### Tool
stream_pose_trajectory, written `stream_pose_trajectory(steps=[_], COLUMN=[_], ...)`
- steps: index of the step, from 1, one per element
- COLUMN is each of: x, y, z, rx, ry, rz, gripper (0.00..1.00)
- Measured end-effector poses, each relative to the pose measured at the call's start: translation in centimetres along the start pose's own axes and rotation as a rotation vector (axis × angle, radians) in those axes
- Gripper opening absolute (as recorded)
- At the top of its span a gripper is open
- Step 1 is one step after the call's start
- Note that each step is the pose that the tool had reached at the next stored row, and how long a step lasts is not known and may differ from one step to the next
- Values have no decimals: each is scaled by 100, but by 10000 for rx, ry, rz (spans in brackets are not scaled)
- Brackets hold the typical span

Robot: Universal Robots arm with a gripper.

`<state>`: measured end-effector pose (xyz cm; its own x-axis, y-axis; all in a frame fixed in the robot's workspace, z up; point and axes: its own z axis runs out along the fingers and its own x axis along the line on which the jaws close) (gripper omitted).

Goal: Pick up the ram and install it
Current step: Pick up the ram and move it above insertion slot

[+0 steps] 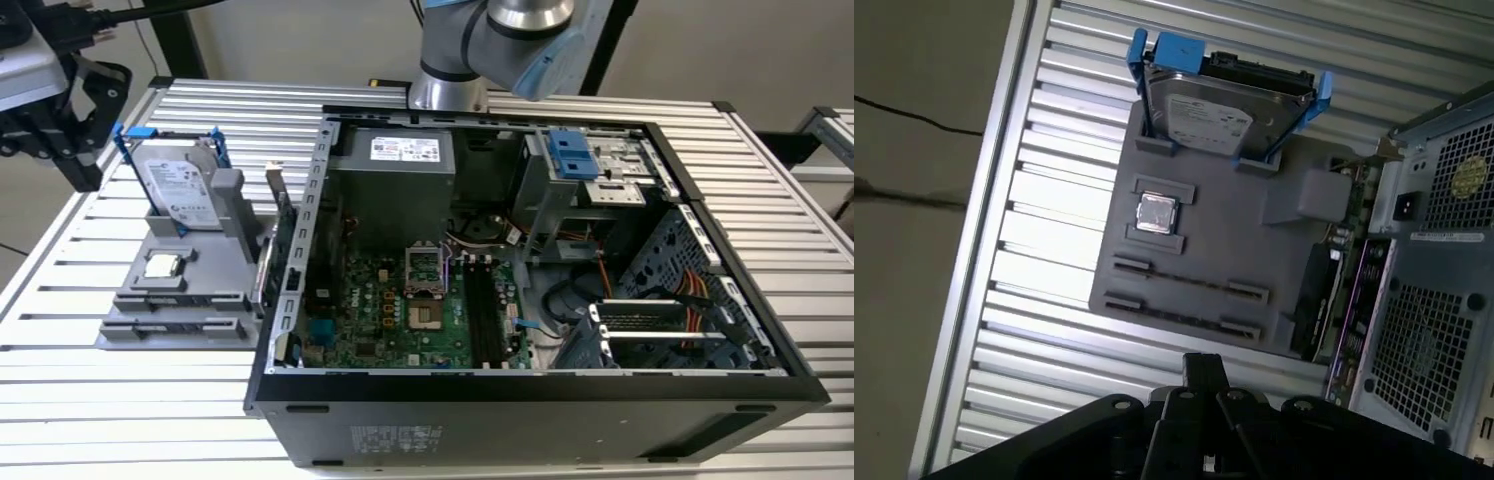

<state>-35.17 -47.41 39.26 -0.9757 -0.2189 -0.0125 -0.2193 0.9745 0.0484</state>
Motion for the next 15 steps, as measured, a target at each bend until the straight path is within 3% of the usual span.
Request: stream_pose_trajectory(steps=[15], x=[0], y=[0], z=[0], rx=[-16], ry=[65], rz=[-1345], gripper=[0])
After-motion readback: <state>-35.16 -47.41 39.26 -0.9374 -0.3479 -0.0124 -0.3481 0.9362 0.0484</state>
